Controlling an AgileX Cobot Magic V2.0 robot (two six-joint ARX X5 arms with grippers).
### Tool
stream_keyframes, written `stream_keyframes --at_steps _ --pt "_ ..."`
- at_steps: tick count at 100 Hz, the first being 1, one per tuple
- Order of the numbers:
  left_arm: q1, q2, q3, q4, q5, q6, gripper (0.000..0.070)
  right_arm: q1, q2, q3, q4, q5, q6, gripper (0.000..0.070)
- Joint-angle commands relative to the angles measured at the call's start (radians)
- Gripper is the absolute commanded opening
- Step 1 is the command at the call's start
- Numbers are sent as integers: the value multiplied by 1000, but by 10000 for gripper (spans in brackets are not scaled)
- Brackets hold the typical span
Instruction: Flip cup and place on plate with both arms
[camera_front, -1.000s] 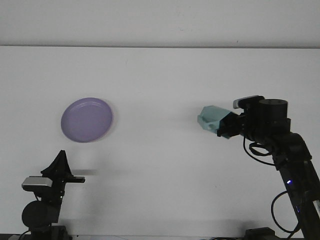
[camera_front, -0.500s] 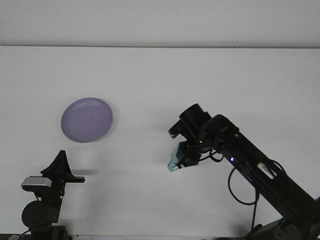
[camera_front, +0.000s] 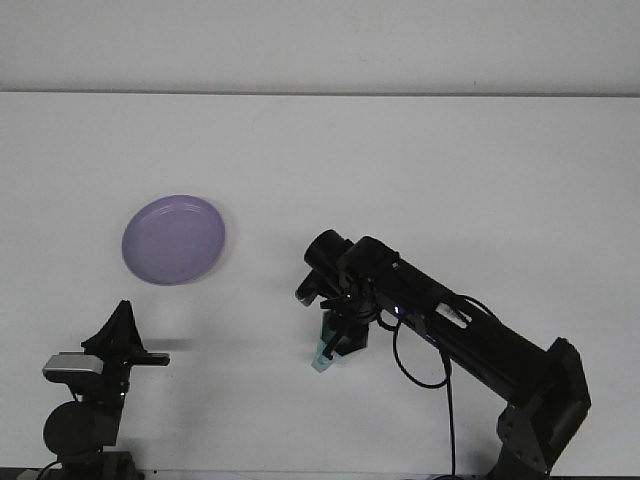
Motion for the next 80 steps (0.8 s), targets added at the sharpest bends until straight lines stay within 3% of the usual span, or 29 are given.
stream_keyframes --at_steps 1,42,47,60,80 --pt "0 0 -19 -1 -3 -3 12 13 29 27 -1 -2 -12 6" --pt "0 0 -19 -4 -3 -3 12 34 68 27 6 -39 -12 13" --pt "0 0 -19 -4 -3 -3 12 38 68 27 13 -39 -13 46" --pt "0 0 -19 -4 -3 -3 12 40 68 27 16 -38 -13 236" --pt "0 0 -18 -3 -3 -3 12 40 64 36 5 -37 -13 267"
